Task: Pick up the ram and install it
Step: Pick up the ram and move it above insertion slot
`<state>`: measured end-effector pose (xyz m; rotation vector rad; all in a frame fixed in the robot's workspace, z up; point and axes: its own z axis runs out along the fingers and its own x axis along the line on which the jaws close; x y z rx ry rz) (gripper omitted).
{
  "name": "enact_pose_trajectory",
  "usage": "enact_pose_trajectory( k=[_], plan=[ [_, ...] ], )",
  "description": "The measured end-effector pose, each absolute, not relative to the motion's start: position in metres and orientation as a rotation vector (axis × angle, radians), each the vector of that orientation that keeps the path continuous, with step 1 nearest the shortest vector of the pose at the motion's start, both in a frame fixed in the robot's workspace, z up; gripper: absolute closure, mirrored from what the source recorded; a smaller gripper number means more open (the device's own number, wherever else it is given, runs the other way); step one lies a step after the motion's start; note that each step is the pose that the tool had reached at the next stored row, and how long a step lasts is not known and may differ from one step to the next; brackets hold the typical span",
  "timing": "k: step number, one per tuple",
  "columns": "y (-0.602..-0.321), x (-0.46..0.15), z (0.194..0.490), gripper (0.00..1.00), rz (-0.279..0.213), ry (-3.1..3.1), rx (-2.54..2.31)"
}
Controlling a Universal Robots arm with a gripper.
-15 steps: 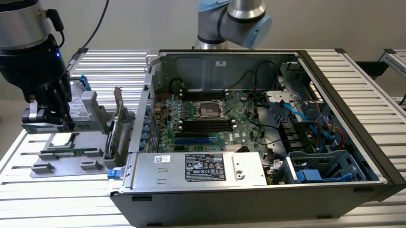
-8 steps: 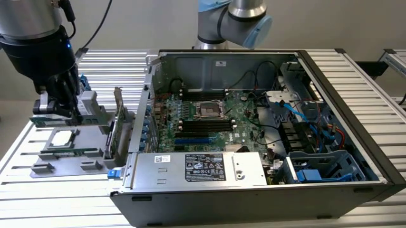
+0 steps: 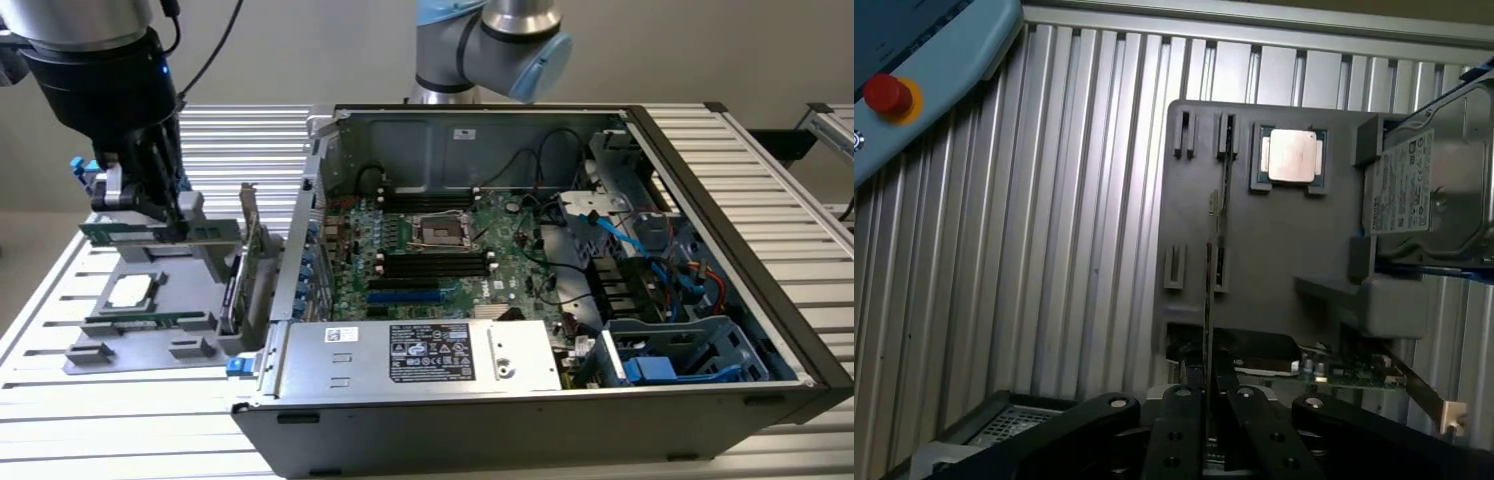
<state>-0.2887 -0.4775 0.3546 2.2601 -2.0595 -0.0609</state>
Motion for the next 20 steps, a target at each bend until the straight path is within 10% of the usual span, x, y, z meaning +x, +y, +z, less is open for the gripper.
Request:
enact_pose_trajectory(
  k=[20],
  plan=[
    [-0.454,-0.247,0.370,0.86,-0.057,-2.061,2.262]
  ],
)
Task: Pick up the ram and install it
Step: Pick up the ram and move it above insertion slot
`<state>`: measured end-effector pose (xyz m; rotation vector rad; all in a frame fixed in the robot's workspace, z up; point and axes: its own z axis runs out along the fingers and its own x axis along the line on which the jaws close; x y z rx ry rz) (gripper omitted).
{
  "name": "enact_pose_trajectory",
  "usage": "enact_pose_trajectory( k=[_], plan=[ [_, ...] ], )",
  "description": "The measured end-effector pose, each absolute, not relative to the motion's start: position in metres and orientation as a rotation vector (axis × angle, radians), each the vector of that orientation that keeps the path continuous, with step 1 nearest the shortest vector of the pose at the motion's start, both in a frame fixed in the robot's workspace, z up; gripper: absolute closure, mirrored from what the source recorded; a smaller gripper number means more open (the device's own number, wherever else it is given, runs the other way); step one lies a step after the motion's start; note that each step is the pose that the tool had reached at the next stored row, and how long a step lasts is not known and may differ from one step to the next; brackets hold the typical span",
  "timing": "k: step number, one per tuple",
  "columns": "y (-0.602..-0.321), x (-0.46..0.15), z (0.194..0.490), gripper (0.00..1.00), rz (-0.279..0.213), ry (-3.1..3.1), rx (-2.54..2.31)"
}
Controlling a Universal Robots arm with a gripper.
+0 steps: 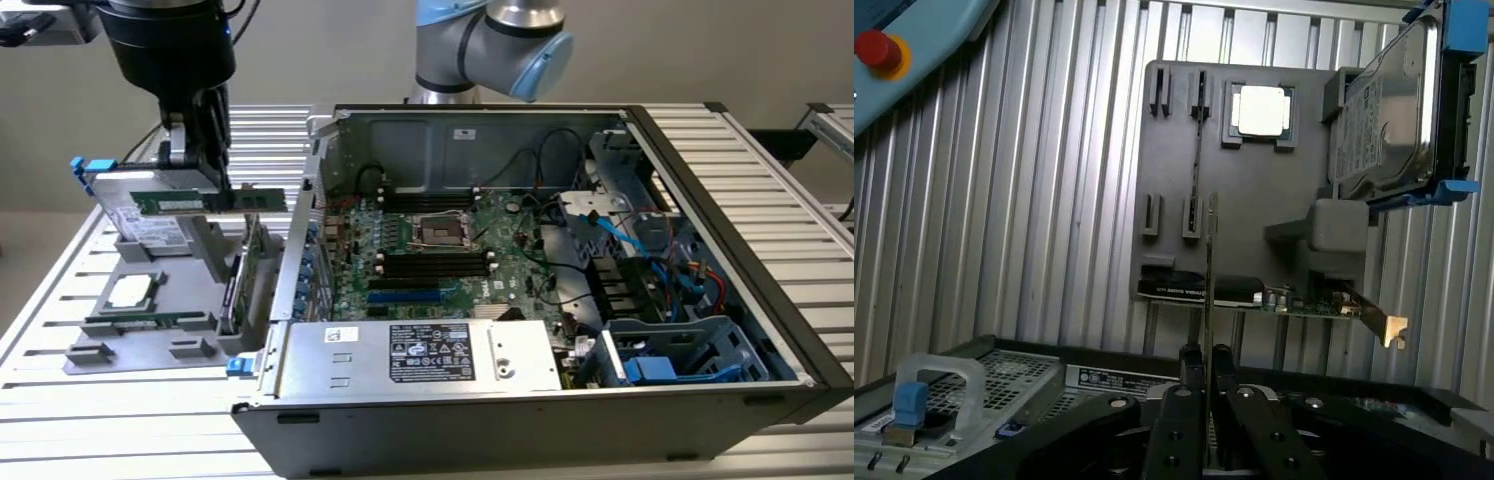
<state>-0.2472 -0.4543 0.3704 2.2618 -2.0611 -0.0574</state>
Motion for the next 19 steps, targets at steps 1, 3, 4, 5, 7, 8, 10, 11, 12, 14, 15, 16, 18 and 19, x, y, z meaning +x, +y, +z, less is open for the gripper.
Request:
enact_pose_trajectory(
  k=[1,3,4,5,7,8,10,11,12,14,15,16,18,19],
  plan=[
    [-0.454,-0.245,0.371,0.86,-0.057,-2.061,2.262],
    [-0.454,-0.239,0.371,0.86,-0.057,-2.061,2.262],
    [-0.454,-0.236,0.372,0.86,-0.057,-2.061,2.262],
    [-0.454,-0.233,0.372,0.86,-0.057,-2.061,2.262],
    [-0.454,-0.228,0.373,0.86,-0.057,-2.061,2.262],
    [-0.454,-0.225,0.373,0.86,-0.057,-2.061,2.262],
    [-0.454,-0.220,0.374,0.86,-0.057,-2.061,2.262],
    [-0.454,-0.217,0.374,0.86,-0.057,-2.061,2.262],
    [-0.454,-0.214,0.374,0.86,-0.057,-2.061,2.262],
    [-0.454,-0.208,0.375,0.86,-0.057,-2.061,2.262],
    [-0.454,-0.205,0.375,0.86,-0.057,-2.061,2.262],
    [-0.454,-0.202,0.376,0.86,-0.057,-2.061,2.262],
    [-0.453,-0.196,0.376,0.86,-0.057,-2.061,2.262],
    [-0.453,-0.192,0.376,0.86,-0.057,-2.061,2.262]
  ],
)
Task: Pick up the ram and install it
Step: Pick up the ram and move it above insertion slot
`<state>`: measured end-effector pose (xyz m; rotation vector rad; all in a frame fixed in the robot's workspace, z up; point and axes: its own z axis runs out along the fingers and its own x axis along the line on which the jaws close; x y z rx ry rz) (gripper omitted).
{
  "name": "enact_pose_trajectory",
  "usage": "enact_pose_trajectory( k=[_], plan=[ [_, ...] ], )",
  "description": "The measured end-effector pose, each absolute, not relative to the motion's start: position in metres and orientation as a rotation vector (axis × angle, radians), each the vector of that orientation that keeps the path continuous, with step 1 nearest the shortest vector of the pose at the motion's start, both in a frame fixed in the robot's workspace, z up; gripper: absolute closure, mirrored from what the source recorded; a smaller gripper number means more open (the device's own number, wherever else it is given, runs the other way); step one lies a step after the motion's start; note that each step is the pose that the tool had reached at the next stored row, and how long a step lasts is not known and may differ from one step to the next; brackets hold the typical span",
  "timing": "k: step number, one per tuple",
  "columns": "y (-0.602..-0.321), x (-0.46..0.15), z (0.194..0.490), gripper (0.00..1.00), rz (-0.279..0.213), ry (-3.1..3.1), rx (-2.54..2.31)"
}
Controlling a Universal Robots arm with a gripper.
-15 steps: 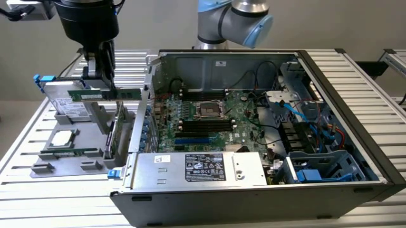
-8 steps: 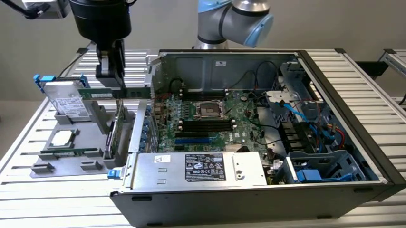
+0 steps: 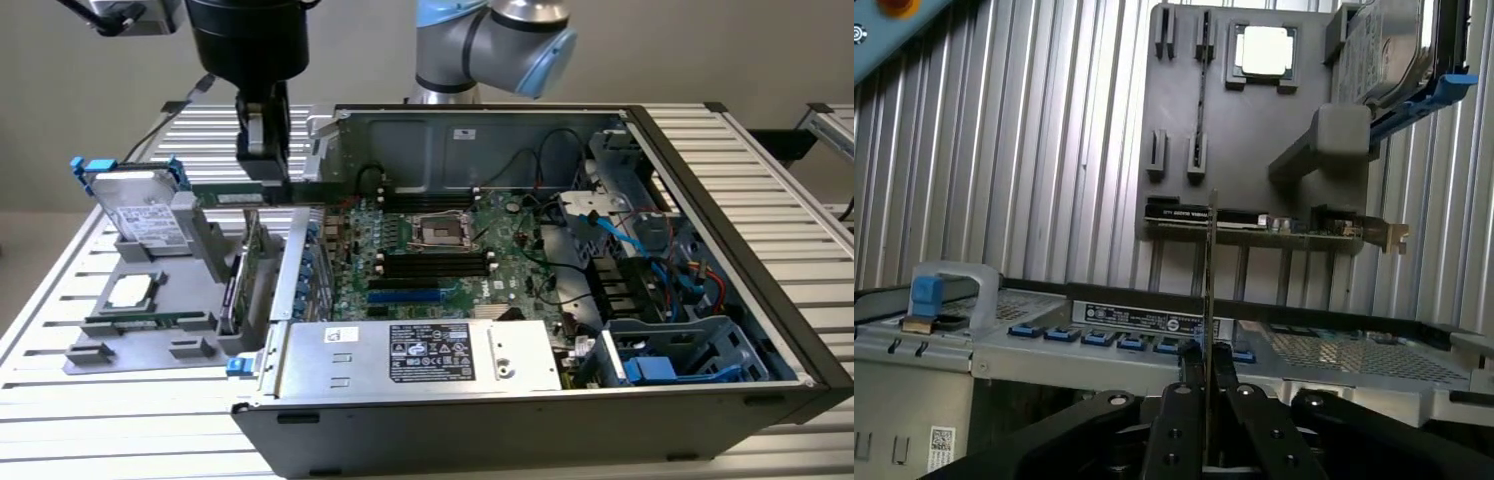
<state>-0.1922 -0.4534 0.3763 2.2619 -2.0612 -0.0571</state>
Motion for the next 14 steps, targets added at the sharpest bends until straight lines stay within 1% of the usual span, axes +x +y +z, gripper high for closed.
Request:
enact_pose_trajectory(
  k=[14],
  plan=[
    [-0.448,-0.140,0.377,0.86,-0.057,-2.061,2.262]
  ],
)
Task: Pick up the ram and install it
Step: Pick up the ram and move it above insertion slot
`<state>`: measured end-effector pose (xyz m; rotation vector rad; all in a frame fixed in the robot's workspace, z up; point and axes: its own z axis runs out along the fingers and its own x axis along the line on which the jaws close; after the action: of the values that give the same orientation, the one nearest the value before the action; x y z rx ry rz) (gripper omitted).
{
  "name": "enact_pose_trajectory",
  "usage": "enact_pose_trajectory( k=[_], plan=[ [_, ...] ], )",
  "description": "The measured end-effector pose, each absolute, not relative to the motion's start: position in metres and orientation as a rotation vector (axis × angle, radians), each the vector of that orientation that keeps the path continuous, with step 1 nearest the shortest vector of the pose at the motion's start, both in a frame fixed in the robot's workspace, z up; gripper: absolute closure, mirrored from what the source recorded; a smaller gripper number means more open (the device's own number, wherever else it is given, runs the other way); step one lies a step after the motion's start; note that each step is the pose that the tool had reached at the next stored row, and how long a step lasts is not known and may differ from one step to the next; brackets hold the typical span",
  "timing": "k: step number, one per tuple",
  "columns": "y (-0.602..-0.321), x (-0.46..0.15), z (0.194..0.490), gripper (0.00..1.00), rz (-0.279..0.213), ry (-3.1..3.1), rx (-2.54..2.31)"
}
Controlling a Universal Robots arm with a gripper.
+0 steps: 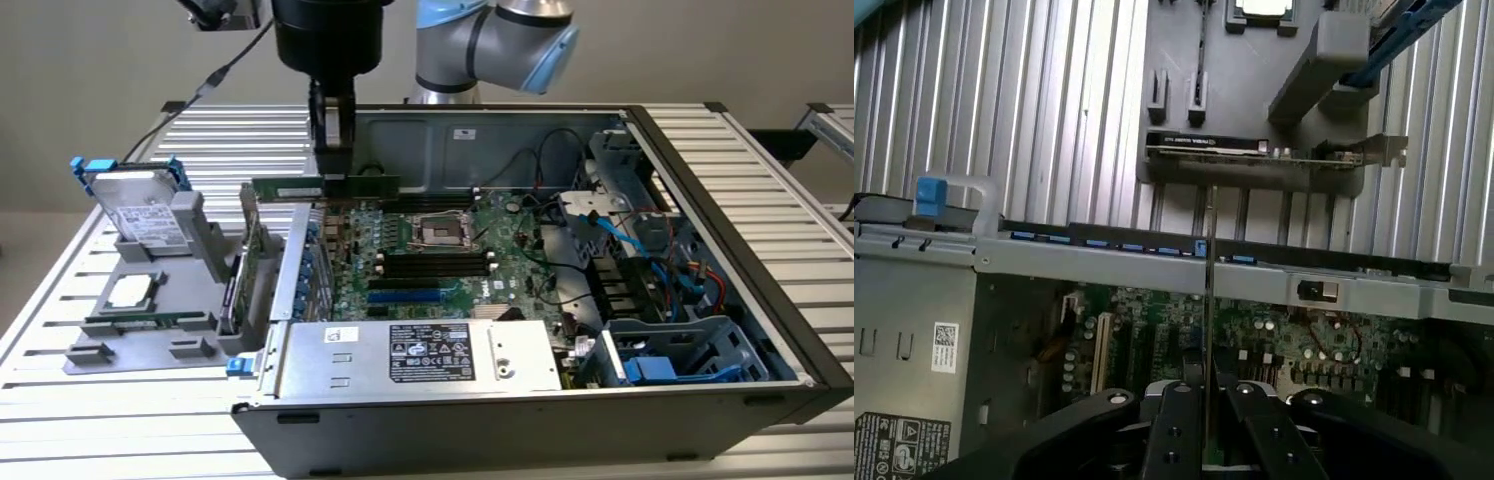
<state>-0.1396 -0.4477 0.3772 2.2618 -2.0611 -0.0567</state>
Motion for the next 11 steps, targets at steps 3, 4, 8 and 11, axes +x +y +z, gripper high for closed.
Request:
enact_pose_trajectory(
  k=[3,4,8,11],
  plan=[
    [-0.444,-0.129,0.377,0.86,-0.056,-2.061,2.261],
    [-0.442,-0.125,0.377,0.86,-0.055,-2.060,2.261],
    [-0.436,-0.109,0.377,0.86,-0.052,-2.059,2.259],
    [-0.431,-0.097,0.377,0.86,-0.049,-2.058,2.257]
  ],
)
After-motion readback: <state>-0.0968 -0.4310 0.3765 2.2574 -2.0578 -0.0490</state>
